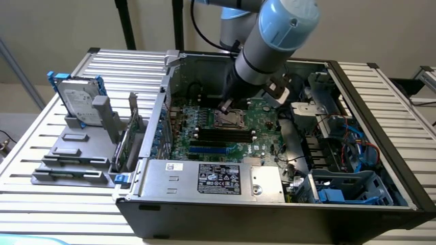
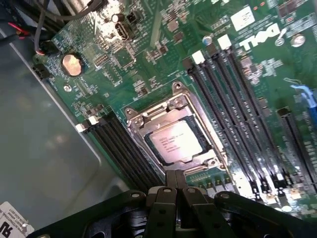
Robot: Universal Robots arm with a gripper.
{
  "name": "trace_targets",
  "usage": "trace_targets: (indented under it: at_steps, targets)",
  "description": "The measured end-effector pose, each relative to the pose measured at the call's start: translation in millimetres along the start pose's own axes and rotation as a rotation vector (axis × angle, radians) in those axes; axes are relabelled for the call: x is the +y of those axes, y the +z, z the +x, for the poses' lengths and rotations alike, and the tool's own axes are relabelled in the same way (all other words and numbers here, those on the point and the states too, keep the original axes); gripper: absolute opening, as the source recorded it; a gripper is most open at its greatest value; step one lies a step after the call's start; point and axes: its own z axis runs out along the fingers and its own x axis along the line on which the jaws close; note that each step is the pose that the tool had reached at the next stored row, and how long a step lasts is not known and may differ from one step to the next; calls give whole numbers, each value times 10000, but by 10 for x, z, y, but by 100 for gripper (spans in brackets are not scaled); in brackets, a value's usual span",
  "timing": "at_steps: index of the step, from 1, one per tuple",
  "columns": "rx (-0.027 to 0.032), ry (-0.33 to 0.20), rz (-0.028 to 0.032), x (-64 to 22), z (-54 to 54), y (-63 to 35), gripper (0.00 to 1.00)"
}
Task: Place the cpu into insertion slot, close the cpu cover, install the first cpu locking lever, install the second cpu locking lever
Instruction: 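Install the second cpu locking lever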
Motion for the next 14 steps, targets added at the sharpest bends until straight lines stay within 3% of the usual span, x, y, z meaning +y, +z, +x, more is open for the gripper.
trace_targets:
  at_steps: [9,14]
  targets:
    - [-23,6,-12,114,-239,-155,11]
    - [-22,6,-13,89,-391,-184,11]
